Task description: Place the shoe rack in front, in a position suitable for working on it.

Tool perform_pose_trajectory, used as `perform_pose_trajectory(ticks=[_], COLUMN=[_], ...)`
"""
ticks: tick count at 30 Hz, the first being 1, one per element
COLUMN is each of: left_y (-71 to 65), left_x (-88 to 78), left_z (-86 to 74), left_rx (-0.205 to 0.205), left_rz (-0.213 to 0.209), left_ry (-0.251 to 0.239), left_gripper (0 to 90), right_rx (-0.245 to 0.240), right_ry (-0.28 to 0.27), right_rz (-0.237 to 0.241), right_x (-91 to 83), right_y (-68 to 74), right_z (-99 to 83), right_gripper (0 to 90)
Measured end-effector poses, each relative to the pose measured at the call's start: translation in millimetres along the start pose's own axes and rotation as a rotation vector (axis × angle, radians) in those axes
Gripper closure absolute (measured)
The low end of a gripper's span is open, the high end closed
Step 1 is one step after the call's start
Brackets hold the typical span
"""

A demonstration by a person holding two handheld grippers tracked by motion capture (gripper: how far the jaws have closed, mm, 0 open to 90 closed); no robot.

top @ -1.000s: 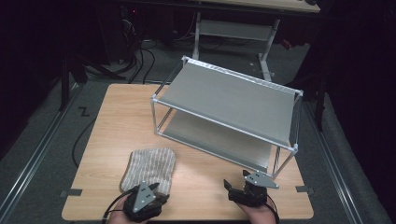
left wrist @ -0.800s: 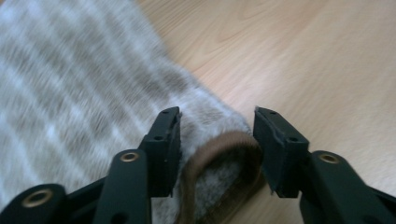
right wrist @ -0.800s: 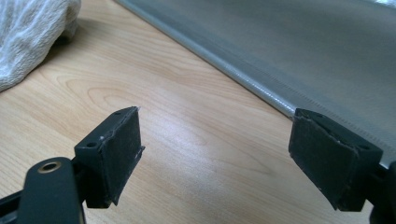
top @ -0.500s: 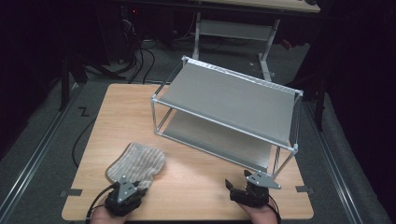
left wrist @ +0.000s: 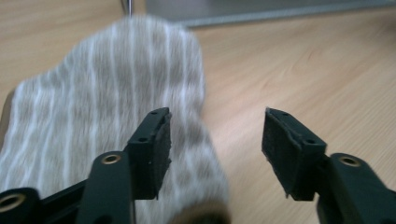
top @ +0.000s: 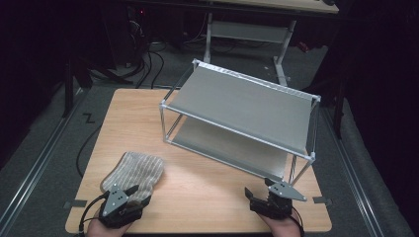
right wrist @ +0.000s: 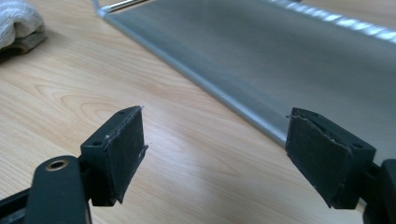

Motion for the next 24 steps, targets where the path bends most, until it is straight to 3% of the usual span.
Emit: perform_pose_trajectory(ticks=[2, 3, 6, 8, 9, 10, 11, 13, 14, 18, 20, 22, 23, 24], left_y=[-2.0, -2.1, 0.2, 12.4, 12.4, 25.8, 25.8, 38.1, 43.3, 59.7, 69.8, 77.5, 79.0, 82.7], left_x=[3.0, 8.5, 12.1, 21.7, 21.7, 35.1, 35.1, 50.0, 56.6, 80.5, 90.7, 94.4, 94.9, 98.8], left_z=[10.3, 21.7, 37.2, 62.4, 62.4, 76.4, 76.4, 88.9, 95.2, 120.7, 130.8, 142.4, 148.9, 160.3], left_rx=[0.027, 0.061, 0.089, 0.070, 0.070, 0.049, 0.049, 0.007, -0.003, 0.052, 0.036, -0.033, -0.028, 0.015], left_rz=[0.006, 0.037, 0.064, 0.094, 0.094, 0.134, 0.134, 0.151, 0.159, 0.222, 0.240, 0.217, 0.215, 0.251], left_ry=[-0.013, 0.002, -0.013, -0.040, -0.040, -0.028, -0.028, -0.022, -0.017, -0.005, 0.011, -0.014, -0.035, -0.047], left_gripper=[36.5, 34.6, 33.9, 35.4, 36.7, 37.0, 37.3, 38.0, 39.4, 41.0, 41.0, 40.5, 40.6, 41.6], right_rx=[-0.003, -0.001, 0.021, 0.038, 0.038, 0.038, 0.038, 0.064, 0.077, 0.091, 0.100, 0.126, 0.123, 0.106], right_ry=[-0.004, -0.013, -0.048, -0.094, -0.094, -0.109, -0.109, -0.114, -0.126, -0.140, -0.145, -0.162, -0.165, -0.162], right_rz=[-0.028, -0.049, -0.074, -0.118, -0.118, -0.148, -0.148, -0.157, -0.194, -0.251, -0.273, -0.282, -0.285, -0.283], right_x=[-13.0, -18.0, -29.6, -44.7, -44.7, -52.1, -52.1, -59.2, -67.2, -73.7, -74.9, -77.0, -77.3, -77.6], right_y=[-9.1, -12.0, -17.1, -25.4, -25.4, -33.2, -33.2, -43.3, -53.7, -68.5, -76.8, -82.9, -85.7, -91.7], right_z=[-2.9, -3.9, -4.2, -7.0, -7.0, -11.1, -11.1, -15.6, -18.6, -21.0, -21.2, -18.1, -14.5, -5.0], right_gripper=[22.4, 23.0, 25.5, 29.6, 29.6, 32.2, 32.2, 36.2, 38.8, 39.3, 39.0, 38.8, 38.8, 40.3])
Point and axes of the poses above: each handheld gripper's, and its own axes: x roughly forward along the jaws, z roughly out of its top, y roughly to its left, the point moved 6 cm from there along x, roughly forward along the jaws, and after that the axes turned 5 degrees about y, right-handed, at the moved point
